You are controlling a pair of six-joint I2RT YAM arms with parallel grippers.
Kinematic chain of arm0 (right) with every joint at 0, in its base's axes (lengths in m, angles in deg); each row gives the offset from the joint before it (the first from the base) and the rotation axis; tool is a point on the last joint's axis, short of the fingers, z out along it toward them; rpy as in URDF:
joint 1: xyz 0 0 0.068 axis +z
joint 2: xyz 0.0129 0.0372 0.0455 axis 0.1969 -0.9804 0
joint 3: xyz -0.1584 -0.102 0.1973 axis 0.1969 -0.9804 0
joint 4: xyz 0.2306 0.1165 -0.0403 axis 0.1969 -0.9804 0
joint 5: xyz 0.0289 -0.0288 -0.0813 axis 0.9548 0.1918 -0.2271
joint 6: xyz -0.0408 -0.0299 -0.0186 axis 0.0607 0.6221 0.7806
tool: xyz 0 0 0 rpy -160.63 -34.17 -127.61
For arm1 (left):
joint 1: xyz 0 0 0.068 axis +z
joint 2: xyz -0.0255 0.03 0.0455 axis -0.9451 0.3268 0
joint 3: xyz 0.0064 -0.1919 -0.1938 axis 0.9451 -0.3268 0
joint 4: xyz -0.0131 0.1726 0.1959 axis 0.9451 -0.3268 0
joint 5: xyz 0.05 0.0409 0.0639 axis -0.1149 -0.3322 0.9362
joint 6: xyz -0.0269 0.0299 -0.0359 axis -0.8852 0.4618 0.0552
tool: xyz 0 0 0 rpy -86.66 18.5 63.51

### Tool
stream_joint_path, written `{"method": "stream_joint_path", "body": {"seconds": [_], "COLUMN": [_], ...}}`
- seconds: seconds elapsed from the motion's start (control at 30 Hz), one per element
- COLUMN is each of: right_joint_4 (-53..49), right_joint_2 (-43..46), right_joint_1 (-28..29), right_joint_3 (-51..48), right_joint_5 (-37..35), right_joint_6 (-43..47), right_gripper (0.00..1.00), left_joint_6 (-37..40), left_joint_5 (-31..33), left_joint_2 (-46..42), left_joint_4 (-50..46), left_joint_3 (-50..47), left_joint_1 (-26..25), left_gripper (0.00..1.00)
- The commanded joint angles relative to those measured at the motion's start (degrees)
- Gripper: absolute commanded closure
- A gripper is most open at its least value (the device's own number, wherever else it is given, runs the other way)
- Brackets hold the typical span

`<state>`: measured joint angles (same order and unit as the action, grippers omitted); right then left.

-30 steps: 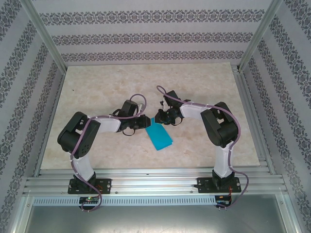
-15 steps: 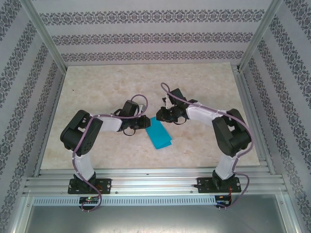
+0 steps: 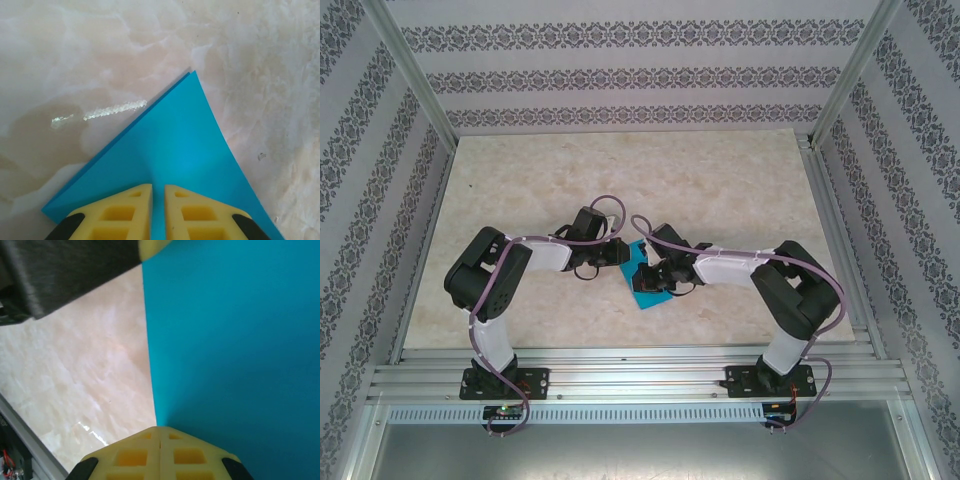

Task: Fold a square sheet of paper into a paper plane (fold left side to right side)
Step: Fold the square sheet of paper in half at the center of the table.

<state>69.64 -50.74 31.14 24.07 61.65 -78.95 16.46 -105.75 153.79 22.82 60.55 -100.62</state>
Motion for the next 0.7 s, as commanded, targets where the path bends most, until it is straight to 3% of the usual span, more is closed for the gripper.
{"method": "stream_joint_path", "body": {"seconds": [0.0,0.67], "right_joint_4": [0.3,-6.9], "right_joint_2": [-2.4,-5.7], "right_joint_1": [1.3,2.5], "right_joint_3": [3.2,3.3], "right_joint_5": [-1.7,-1.8], "right_joint_6": [1.4,4.2], "right_gripper": [0.95,0.95], "left_joint_6": [2.1,3.5], "left_joint_5": [4.3,6.0], "left_joint_2": [3.8,4.3], "left_joint_4": [-3.3,-5.0], "left_joint_3": [-1.1,-0.5], "left_joint_1": [-0.5,-0.5], "left_gripper": [0.84,0.85]}}
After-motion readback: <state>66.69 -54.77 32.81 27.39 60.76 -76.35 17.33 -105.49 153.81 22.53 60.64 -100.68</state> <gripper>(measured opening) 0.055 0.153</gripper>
